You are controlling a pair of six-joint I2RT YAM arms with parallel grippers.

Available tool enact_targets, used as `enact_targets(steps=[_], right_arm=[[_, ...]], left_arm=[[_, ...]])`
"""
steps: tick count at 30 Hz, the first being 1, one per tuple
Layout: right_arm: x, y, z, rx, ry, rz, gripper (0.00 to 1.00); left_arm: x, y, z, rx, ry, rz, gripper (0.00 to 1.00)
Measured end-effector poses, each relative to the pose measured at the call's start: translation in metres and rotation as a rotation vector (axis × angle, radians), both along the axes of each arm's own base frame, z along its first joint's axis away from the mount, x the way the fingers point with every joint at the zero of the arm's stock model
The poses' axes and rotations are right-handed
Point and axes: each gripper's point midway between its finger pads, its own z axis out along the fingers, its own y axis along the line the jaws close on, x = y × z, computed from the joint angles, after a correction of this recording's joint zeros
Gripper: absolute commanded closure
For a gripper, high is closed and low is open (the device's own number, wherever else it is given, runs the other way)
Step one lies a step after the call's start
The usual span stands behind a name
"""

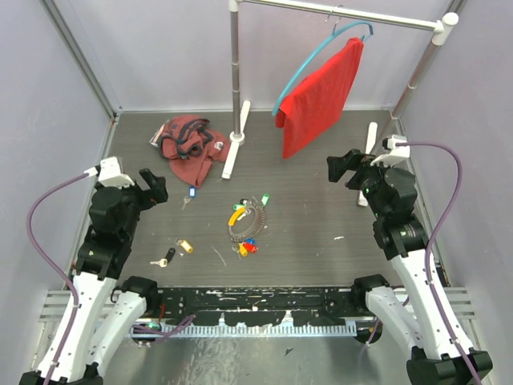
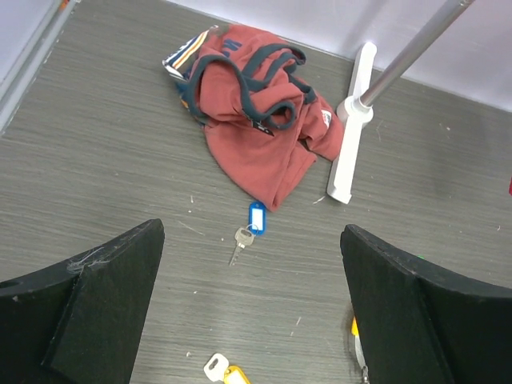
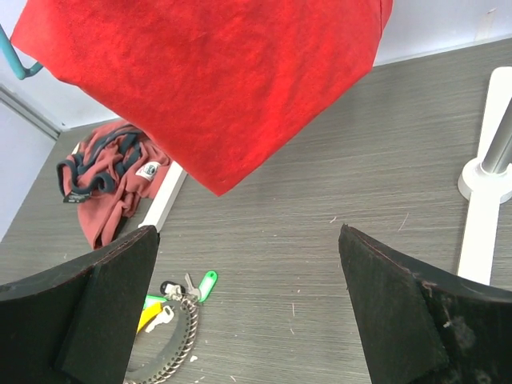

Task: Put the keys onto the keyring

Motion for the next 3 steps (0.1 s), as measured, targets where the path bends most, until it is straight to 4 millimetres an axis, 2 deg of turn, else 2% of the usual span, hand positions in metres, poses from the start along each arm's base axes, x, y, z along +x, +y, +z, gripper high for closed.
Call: enact_targets(steps=[3], right_arm=[[-0.0003, 0.0001, 0.0002, 0.001, -0.001, 0.000, 0.00]], left_arm=[[0.0012, 0.0011, 0.0021, -0.006, -0.009, 0.010, 0.02]])
